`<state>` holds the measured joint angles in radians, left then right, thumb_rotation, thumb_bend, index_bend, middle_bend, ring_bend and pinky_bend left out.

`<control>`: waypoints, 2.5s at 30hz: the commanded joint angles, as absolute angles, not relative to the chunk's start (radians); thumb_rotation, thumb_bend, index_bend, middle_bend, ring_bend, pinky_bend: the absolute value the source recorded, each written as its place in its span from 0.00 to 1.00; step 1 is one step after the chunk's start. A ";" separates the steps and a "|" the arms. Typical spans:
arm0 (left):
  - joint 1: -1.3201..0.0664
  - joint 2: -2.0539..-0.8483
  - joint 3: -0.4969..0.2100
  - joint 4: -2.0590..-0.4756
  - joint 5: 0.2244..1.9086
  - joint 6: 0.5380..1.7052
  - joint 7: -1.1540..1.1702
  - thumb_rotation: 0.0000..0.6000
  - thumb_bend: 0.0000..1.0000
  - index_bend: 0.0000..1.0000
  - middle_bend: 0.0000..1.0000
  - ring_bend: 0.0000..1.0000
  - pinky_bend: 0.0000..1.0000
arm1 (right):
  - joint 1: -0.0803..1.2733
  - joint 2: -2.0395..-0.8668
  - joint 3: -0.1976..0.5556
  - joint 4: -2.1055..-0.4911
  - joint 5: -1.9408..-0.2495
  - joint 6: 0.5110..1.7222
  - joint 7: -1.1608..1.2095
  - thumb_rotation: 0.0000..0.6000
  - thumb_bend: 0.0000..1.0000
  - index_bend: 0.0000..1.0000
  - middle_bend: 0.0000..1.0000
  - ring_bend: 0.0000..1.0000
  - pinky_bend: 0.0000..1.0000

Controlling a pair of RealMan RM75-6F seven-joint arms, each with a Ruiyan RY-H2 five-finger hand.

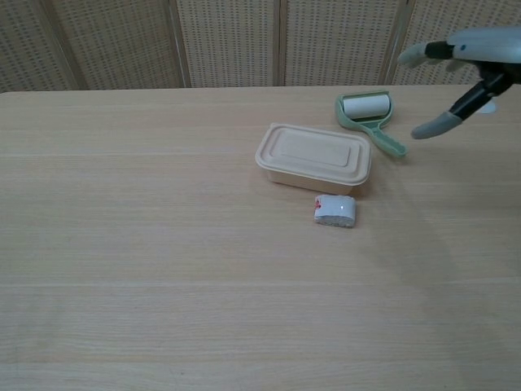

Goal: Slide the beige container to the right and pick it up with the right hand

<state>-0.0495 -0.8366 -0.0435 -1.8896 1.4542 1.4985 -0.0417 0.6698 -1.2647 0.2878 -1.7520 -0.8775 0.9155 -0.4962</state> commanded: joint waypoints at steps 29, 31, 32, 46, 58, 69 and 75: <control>-0.060 -0.861 -0.035 -1.882 1.448 1.464 -0.013 1.00 0.00 0.00 0.00 0.00 0.00 | 1.089 -1.652 0.223 -1.450 -0.429 0.853 -0.731 0.73 0.00 0.00 0.00 0.00 0.00; -0.060 -0.862 -0.034 -1.883 1.449 1.463 -0.012 1.00 0.00 0.00 0.00 0.00 0.00 | 1.105 -1.672 0.219 -1.398 -0.402 0.838 -0.735 0.73 0.00 0.00 0.00 0.00 0.00; -0.060 -0.863 -0.034 -1.883 1.450 1.463 -0.012 1.00 0.00 0.00 0.00 0.00 0.00 | 1.108 -1.679 0.217 -1.383 -0.391 0.833 -0.734 0.72 0.00 0.00 0.00 0.00 0.00; -0.059 -0.864 -0.034 -1.884 1.452 1.467 -0.006 1.00 0.00 0.00 0.00 0.00 0.00 | 1.008 -1.626 0.121 -1.443 -0.467 0.914 -0.661 0.72 0.00 0.00 0.00 0.00 0.00; -0.059 -0.862 -0.029 -1.895 1.469 1.470 -0.005 1.00 0.00 0.00 0.00 0.00 0.00 | 0.774 -1.379 -0.022 -1.658 -0.663 1.054 -0.506 0.72 0.00 0.00 0.00 0.00 0.00; -0.075 -0.882 -0.028 -1.893 1.472 1.445 0.010 1.00 0.00 0.00 0.00 0.00 0.00 | 0.821 -1.332 0.076 -1.708 -0.691 1.028 -0.537 0.73 0.00 0.00 0.00 0.00 0.00; -0.076 -0.879 -0.030 -1.885 1.468 1.445 0.000 1.00 0.00 0.00 0.00 0.00 0.00 | 0.923 -1.421 0.134 -1.717 -0.555 1.032 -0.678 0.74 0.00 0.00 0.00 0.00 0.00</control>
